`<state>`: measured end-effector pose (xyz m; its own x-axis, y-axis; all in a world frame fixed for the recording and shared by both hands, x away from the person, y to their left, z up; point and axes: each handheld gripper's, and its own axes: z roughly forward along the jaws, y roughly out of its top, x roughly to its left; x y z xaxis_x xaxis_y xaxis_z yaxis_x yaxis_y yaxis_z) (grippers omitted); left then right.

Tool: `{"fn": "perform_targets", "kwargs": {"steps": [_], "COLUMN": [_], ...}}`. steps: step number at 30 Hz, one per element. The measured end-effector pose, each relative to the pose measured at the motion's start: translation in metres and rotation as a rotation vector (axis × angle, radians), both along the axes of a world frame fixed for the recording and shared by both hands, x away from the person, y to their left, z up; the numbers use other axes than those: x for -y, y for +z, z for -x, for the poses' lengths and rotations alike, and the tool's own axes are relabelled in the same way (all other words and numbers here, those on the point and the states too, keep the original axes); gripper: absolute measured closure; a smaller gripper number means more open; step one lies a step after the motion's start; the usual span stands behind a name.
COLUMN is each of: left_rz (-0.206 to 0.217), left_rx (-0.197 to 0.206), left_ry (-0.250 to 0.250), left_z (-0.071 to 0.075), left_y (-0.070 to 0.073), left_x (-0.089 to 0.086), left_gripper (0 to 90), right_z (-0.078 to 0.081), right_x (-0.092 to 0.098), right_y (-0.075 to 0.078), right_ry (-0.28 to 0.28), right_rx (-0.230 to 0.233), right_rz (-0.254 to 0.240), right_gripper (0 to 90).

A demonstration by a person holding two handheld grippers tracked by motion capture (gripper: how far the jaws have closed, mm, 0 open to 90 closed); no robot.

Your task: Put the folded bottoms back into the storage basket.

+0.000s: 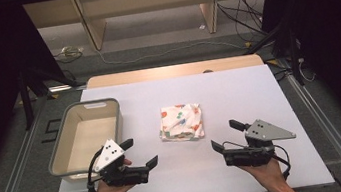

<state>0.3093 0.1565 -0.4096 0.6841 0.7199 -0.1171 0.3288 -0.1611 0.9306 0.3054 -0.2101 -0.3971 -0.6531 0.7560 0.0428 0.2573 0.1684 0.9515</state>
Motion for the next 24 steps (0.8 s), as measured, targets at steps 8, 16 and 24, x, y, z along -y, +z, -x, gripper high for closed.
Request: {"fn": "perform_targets", "kwargs": {"steps": [8,16,24], "left_rz": [-0.009,-0.02,0.011], "left_rx": [-0.009,-0.028,-0.094], "left_ry": [0.0,0.006,0.056], "left_z": [-0.003,-0.007,-0.018], "left_y": [-0.002,-0.004,-0.006], "left_x": [0.001,0.003,0.004], "left_gripper": [2.8,3.0,3.8], "right_z": [-0.002,-0.007,-0.018], "right_x": [-0.001,0.001,0.002], "right_y": [0.0,0.0,0.005], "right_ry": [0.002,-0.015,-0.027], "right_rx": [0.008,0.015,0.018], "right_rz": [0.011,0.023,0.041], "right_gripper": [15.4,15.9,16.6]}}
